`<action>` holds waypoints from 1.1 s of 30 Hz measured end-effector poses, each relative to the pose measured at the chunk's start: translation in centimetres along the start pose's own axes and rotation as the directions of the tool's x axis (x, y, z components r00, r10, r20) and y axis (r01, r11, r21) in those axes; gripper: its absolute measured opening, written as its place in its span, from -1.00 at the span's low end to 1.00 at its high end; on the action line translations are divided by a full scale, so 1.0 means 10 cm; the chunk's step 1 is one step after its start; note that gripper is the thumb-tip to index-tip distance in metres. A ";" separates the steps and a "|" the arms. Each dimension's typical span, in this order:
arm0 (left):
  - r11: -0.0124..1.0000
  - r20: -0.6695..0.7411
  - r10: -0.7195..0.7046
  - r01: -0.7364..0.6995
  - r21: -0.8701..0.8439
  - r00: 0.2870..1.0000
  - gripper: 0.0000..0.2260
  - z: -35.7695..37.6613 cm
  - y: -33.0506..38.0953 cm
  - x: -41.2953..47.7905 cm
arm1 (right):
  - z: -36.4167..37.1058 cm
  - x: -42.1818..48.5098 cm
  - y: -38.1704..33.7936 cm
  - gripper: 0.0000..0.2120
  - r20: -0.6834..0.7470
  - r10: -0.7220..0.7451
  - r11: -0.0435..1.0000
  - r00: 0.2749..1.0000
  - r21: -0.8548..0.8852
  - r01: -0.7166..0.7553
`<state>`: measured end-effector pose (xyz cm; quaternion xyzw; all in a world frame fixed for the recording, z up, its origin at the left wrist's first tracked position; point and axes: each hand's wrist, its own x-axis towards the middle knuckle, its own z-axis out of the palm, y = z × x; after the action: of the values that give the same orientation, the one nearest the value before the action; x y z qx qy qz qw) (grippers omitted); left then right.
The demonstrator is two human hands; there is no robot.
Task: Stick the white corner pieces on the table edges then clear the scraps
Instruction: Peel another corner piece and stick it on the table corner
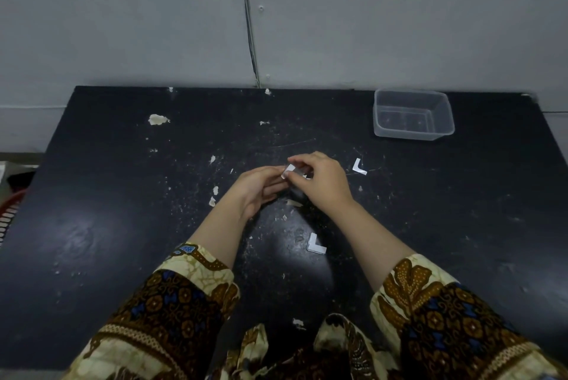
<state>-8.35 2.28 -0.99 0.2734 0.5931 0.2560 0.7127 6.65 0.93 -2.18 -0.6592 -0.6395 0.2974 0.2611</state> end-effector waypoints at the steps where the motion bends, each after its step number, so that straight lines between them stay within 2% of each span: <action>1: 1.000 -0.002 -0.001 0.001 -0.004 1.000 -0.87 0.00 0.00 0.00 | 0.00 0.00 0.00 -0.65 0.006 0.002 1.000 1.000 -0.002 -0.002; 4: 1.000 -0.009 -0.004 0.004 0.003 1.000 -0.87 -0.01 0.00 0.01 | 0.00 -0.01 -0.01 -0.62 0.016 0.006 1.000 1.000 -0.014 -0.006; 12: 1.000 0.019 -0.013 0.013 -0.001 1.000 -0.88 -0.02 0.02 0.00 | -0.02 -0.01 -0.03 -0.69 0.003 0.008 1.000 1.000 0.011 -0.008; 17: 1.000 0.018 -0.010 0.010 0.006 1.000 -0.86 -0.02 0.03 0.00 | -0.03 -0.07 -0.03 -0.72 -0.043 -0.054 0.999 0.998 -0.001 0.054; 20: 1.000 0.006 -0.017 0.017 0.012 1.000 -0.86 -0.04 0.04 0.01 | -0.03 -0.08 -0.04 -0.84 -0.017 -0.113 0.985 0.993 -0.131 0.109; 23: 0.999 0.007 -0.024 0.024 0.031 1.000 -0.85 -0.02 0.04 0.01 | -0.04 -0.05 -0.06 -0.86 -0.022 -0.106 0.966 0.994 -0.240 0.097; 27: 0.999 0.001 -0.023 0.023 0.042 1.000 -0.86 0.00 0.05 0.01 | -0.04 -0.02 -0.07 -0.85 -0.022 -0.101 0.959 0.995 -0.267 0.092; 33: 0.998 -0.018 -0.047 0.048 0.047 0.999 -0.87 0.01 0.09 0.02 | -0.02 -0.03 -0.08 -0.86 -0.054 -0.197 0.941 0.979 -0.292 0.173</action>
<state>-8.25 3.07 -0.48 0.2739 0.6113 0.2270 0.7069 6.30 0.69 -1.45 -0.6386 -0.7234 0.1488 0.2161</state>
